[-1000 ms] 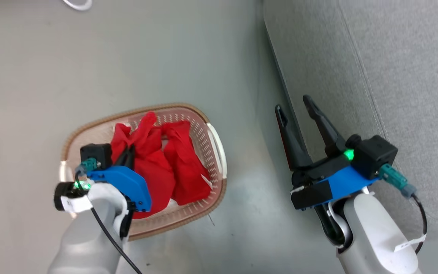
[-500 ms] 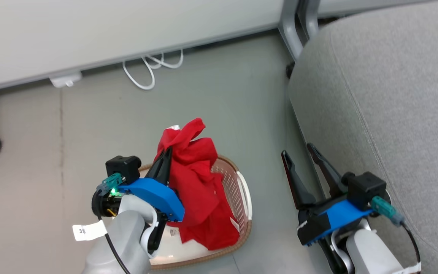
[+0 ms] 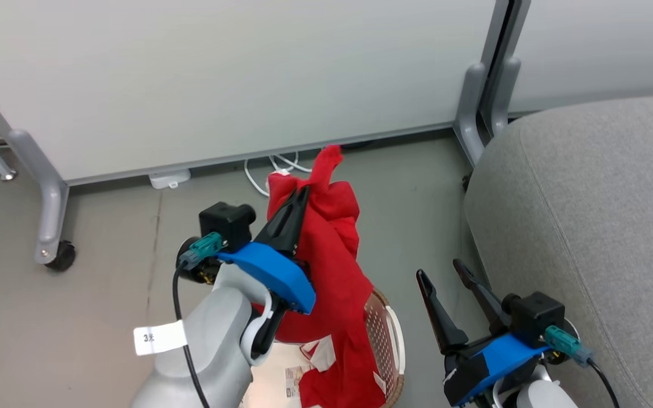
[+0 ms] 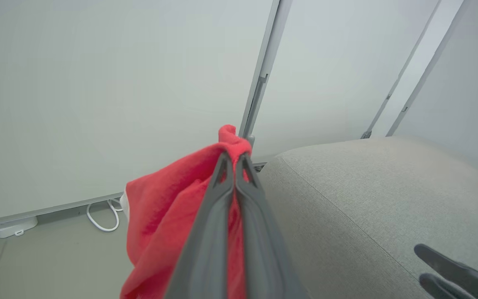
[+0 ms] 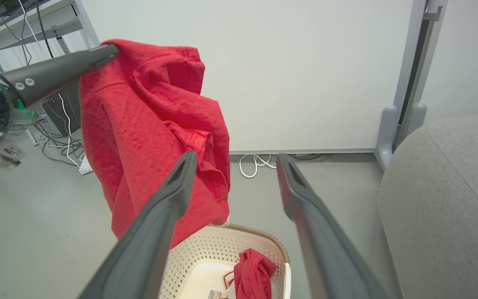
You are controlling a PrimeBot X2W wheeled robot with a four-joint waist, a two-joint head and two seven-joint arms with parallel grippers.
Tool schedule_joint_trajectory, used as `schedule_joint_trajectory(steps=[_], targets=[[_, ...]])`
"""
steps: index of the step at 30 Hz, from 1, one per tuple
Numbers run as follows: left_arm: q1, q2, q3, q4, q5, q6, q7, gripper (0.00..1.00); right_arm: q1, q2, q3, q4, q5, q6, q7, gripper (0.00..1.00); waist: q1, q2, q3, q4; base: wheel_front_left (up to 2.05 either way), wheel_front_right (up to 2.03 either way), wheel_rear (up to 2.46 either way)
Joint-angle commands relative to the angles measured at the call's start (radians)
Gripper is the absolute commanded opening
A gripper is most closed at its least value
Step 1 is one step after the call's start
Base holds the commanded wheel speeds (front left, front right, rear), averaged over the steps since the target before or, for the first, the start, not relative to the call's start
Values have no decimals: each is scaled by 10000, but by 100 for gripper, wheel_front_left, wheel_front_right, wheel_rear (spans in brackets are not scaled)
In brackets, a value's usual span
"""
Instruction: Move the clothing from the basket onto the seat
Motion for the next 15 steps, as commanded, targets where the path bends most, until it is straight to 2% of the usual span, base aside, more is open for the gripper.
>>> schedule_joint_trajectory(steps=[1,6,15], targets=[[-226,-14,-86,-76,-54,-12,-2,0,158,-31,9,-54,55,1,14,100,2,-1,-172,119,0,0,0],[-596,-25,-662,-195,-245,-12,188,0,437,-31,32,-127,80,3,152,100,2,-1,-469,216,0,0,0],[-826,-38,-1111,-88,-588,-10,154,0,642,-32,186,-320,105,1,263,100,2,-1,-633,165,0,0,0]])
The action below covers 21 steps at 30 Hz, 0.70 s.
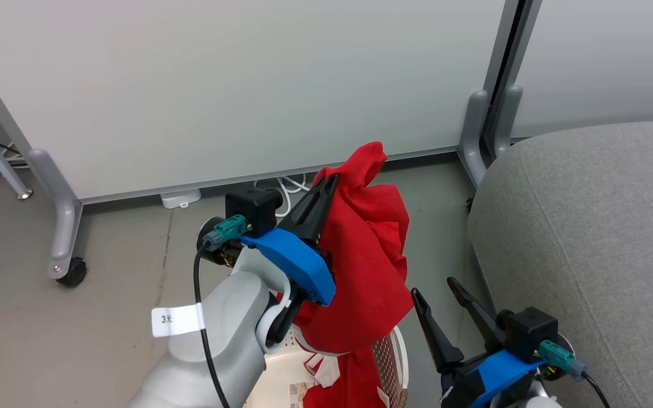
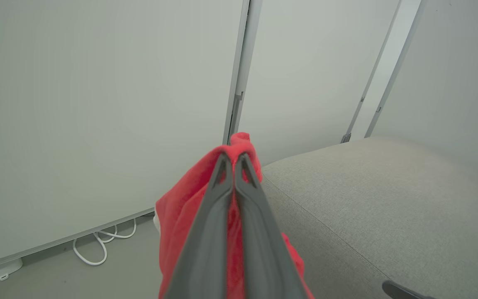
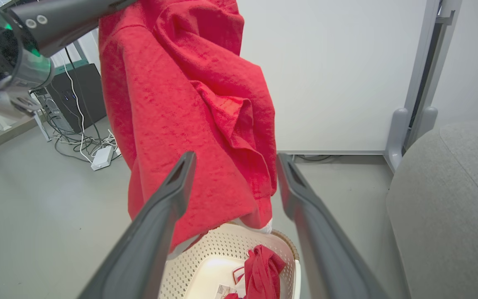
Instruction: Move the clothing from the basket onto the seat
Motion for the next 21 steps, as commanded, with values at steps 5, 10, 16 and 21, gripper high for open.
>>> schedule_joint_trajectory(steps=[5,10,16,21], targets=[[-90,1,-219,80,-178,68,-92,0,102,-32,75,-163,25,4,63,100,1,-1,48,-40,0,0,0],[-199,1,-465,100,-323,114,-116,0,-225,-32,401,-286,-104,3,236,100,1,-1,108,-79,0,0,0],[-286,1,-764,112,-470,168,-152,0,-816,-32,915,-166,-257,3,674,100,1,-1,188,-115,0,0,0],[-372,0,-967,91,-578,199,-185,0,-1498,-32,1234,276,-145,3,1026,100,1,-1,287,-108,0,0,0]])
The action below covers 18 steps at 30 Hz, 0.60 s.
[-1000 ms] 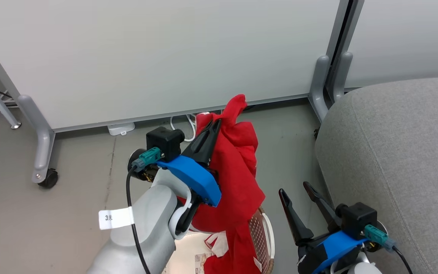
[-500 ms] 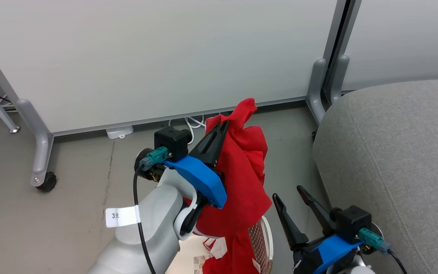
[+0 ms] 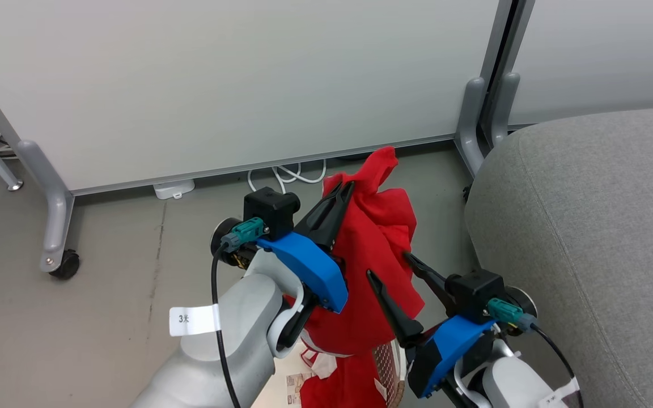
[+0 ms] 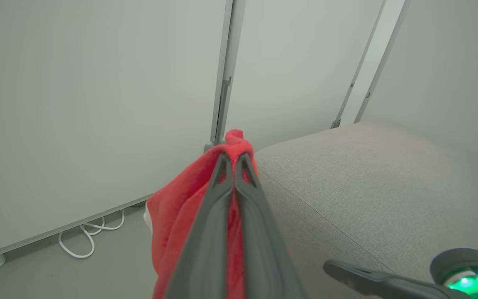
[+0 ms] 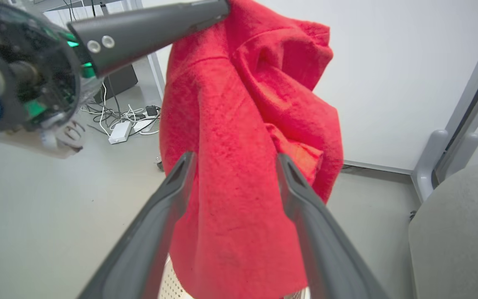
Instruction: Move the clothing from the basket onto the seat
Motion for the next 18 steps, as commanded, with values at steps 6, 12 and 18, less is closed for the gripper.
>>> schedule_joint_trajectory(steps=[6,12,18], targets=[[-254,0,-314,-57,-144,42,-83,0,-1024,-32,421,925,236,1,151,100,-1,0,126,53,0,0,0],[-357,1,-642,-107,-286,42,-88,0,-1848,-32,815,1907,347,1,43,100,-1,0,128,88,0,0,0],[-398,1,-974,-225,-502,63,-97,0,-2372,-32,1179,2819,635,1,-18,100,-1,0,17,89,0,0,0]])
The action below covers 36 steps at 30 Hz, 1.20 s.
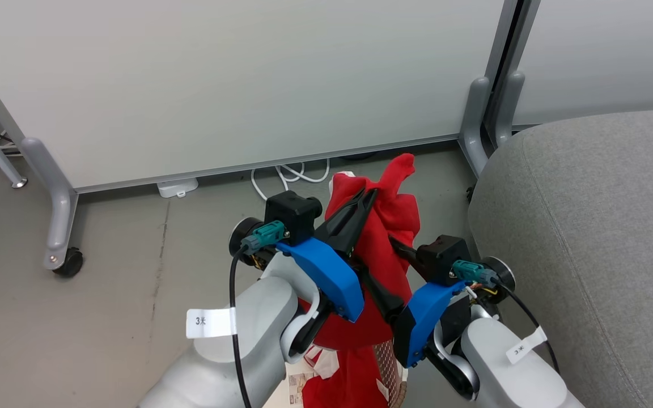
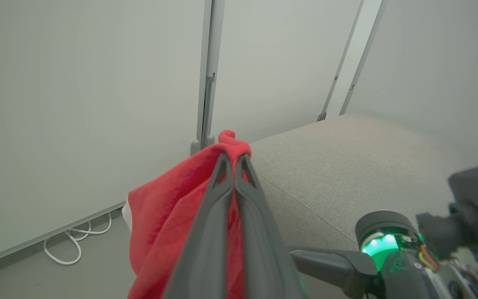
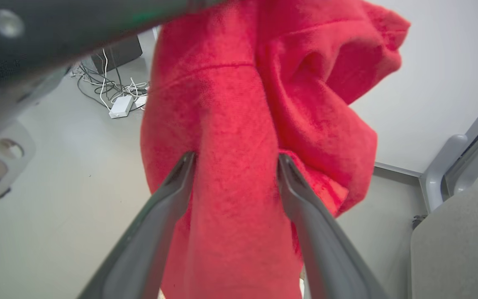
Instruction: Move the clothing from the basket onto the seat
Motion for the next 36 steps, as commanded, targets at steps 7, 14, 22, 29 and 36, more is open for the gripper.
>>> schedule_joint_trajectory(steps=[7,14,22,29,36], targets=[[-191,4,-346,-167,-316,90,-49,0,-373,-30,597,941,790,3,-229,64,-1,0,-191,36,0,0,0],[-199,3,-507,-114,-464,127,-73,0,-491,-30,941,1276,1227,1,-488,0,-1,0,-292,38,0,0,0],[-203,1,-532,15,-531,146,-101,0,-568,-30,1118,1598,1438,1,-772,0,-1,0,-386,-49,0,0,0],[-213,3,-524,46,-533,129,-120,0,-697,-29,1134,1785,1514,1,-909,0,-1,0,-398,-136,0,0,0],[-234,2,-524,77,-462,152,-124,73,-765,-30,1171,1931,1496,1,-1005,0,-1,0,-375,-200,0,0,0]])
